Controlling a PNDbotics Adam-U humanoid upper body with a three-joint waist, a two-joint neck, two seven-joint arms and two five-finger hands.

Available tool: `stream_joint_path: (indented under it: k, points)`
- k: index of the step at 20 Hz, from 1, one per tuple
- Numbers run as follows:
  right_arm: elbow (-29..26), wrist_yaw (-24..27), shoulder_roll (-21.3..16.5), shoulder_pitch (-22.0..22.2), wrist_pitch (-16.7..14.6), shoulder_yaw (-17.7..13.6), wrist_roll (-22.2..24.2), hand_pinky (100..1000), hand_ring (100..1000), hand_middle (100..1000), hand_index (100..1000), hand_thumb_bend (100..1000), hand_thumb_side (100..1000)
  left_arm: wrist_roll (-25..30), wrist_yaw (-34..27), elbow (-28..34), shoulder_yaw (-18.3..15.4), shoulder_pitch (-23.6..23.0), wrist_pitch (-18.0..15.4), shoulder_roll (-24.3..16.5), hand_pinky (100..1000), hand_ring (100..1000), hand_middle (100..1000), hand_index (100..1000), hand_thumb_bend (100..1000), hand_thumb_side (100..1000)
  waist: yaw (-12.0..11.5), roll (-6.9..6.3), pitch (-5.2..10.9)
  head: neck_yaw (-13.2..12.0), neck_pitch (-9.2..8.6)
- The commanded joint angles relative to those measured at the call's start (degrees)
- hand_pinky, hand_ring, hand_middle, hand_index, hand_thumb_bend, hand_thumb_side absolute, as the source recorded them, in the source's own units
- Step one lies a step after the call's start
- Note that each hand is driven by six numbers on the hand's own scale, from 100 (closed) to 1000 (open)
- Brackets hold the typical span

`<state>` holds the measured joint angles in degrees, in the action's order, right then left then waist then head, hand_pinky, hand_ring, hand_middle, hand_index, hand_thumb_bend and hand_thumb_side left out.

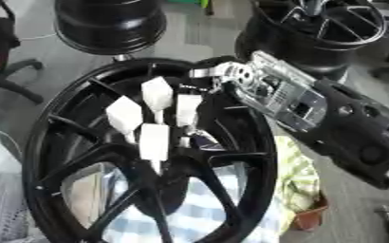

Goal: Pull the pin out of the wheel hub.

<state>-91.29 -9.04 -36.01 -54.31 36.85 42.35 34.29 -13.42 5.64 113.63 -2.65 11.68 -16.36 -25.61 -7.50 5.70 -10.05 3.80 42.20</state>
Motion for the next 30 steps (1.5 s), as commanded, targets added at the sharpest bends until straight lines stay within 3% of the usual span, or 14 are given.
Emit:
stream_joint_path:
  k: [1,9,17,25,26,27,30]
  points:
    - [-0.2,0.7,-0.7,-0.8,2.0,-1.2,2.1,755,631,548,655,376,100,0.1,0.1,1.0,-0.2,0.5,0.0,-0.7,771,785,694,894,188,570,0.0,-0.47,0.65,0.2,-0.65]
    - [-4.3,2.9,-3.4,1.3,2.5,-2.2,0.1,733,585,476,578,293,100,0.3,0.1,1.0,-0.2,0.5,0.2,-0.7,772,785,695,893,184,573,0.1,-0.43,0.58,0.3,-0.69]
    - [-6.7,2.5,-5.0,0.4,2.1,-2.9,-0.9,729,553,415,516,222,100,0.3,0.1,1.0,-0.2,0.4,0.2,-0.7,772,786,695,893,182,571,0.2,-0.42,0.82,0.3,-0.63]
    - [-9.2,1.1,-8.0,-2.4,1.3,-6.2,0.8,730,517,381,488,198,100,0.3,0.1,1.0,-0.3,0.4,0.2,-0.9,773,785,695,892,181,568,0.4,-0.45,0.98,0.3,-0.62]
    - [-9.4,1.2,-8.6,-2.8,1.3,-6.8,1.0,729,515,381,489,135,100,0.3,0.1,1.0,-0.3,0.5,0.2,-0.9,773,785,696,893,181,568,0.5,-0.43,0.99,0.2,-0.64]
    - [-9.6,1.3,-9.1,-3.0,1.3,-7.5,1.2,729,515,381,489,194,100,0.3,0.1,1.0,-0.3,0.4,0.2,-0.9,773,785,696,893,180,568,0.5,-0.41,1.01,0.2,-0.64]
    - [-10.1,1.6,-10.8,-3.3,1.1,-9.7,1.4,730,514,382,490,186,100,0.3,0.2,1.0,-0.3,0.4,0.2,-1.1,773,785,696,892,182,567,0.5,-0.33,1.05,0.2,-0.71]
